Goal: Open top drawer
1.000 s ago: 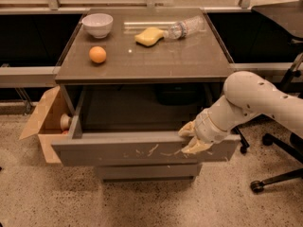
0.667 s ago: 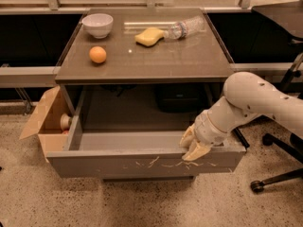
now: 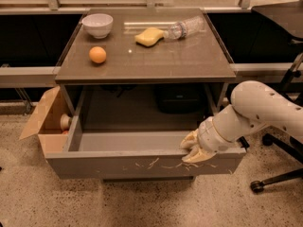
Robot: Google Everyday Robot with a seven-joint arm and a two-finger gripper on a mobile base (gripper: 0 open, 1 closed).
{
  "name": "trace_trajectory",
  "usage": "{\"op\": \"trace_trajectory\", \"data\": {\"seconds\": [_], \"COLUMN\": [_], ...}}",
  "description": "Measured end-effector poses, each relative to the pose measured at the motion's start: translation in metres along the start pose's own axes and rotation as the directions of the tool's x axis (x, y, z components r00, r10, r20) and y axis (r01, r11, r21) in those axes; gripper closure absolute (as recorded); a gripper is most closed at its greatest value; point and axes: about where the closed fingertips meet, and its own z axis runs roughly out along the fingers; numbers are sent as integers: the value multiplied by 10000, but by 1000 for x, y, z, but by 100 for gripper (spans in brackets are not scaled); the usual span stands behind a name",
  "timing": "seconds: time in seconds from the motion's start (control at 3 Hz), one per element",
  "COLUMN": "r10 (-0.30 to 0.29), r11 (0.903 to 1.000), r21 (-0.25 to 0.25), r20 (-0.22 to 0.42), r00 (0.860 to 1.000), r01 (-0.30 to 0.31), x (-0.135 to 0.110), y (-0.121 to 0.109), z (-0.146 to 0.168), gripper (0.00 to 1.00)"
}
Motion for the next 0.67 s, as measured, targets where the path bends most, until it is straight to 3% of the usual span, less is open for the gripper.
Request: {"op": "trace_trajectory", "data": {"seconds": [0.67], "r10": [-1], "r11": [10000], "r21": [0], "r20": [0], "r00": [10000], "r01": [1], "x": [-1], "y": [0], "z": [-2], "gripper": [51]}}
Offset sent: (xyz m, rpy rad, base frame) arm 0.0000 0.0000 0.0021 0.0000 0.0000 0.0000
